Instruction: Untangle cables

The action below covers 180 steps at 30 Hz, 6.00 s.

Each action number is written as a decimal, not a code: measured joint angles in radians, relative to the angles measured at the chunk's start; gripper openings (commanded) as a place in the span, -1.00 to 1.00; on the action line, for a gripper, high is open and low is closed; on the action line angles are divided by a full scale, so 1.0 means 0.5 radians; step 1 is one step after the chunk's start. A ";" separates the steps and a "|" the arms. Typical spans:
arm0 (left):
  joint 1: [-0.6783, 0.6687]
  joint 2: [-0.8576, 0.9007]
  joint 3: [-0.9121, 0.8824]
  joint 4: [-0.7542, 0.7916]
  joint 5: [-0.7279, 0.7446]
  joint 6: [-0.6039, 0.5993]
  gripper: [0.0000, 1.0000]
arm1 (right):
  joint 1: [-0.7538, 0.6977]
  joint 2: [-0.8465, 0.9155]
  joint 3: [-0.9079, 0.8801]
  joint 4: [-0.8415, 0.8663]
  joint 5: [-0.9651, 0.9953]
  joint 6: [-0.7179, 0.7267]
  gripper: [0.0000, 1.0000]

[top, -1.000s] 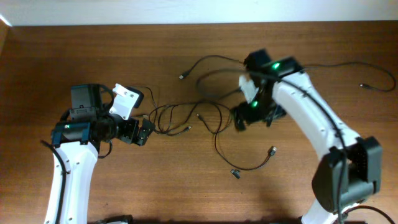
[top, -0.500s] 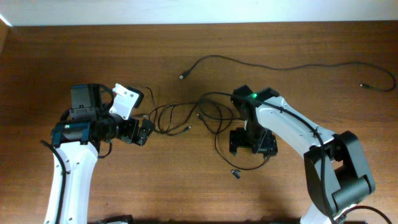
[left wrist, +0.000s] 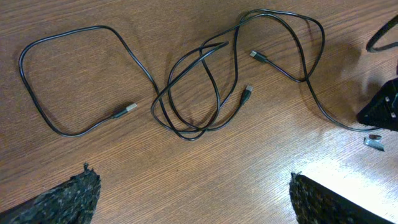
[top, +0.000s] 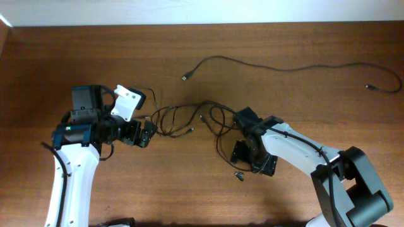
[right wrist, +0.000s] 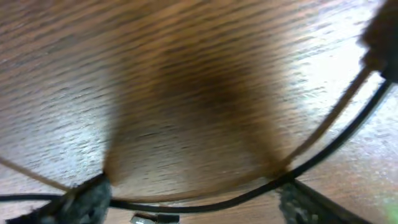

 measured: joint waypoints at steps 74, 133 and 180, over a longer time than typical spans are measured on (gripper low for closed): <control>0.000 -0.003 -0.006 -0.001 0.000 0.000 0.99 | -0.275 -1.065 0.563 0.266 -0.010 -0.195 -0.92; -0.774 0.739 -0.010 0.539 0.072 -0.729 0.98 | -1.741 -1.135 0.576 -0.002 -0.311 -0.502 -0.93; -0.993 0.947 -0.002 0.556 -0.803 -2.582 -1.00 | -1.741 -1.134 0.576 -0.031 -0.309 -0.527 -0.92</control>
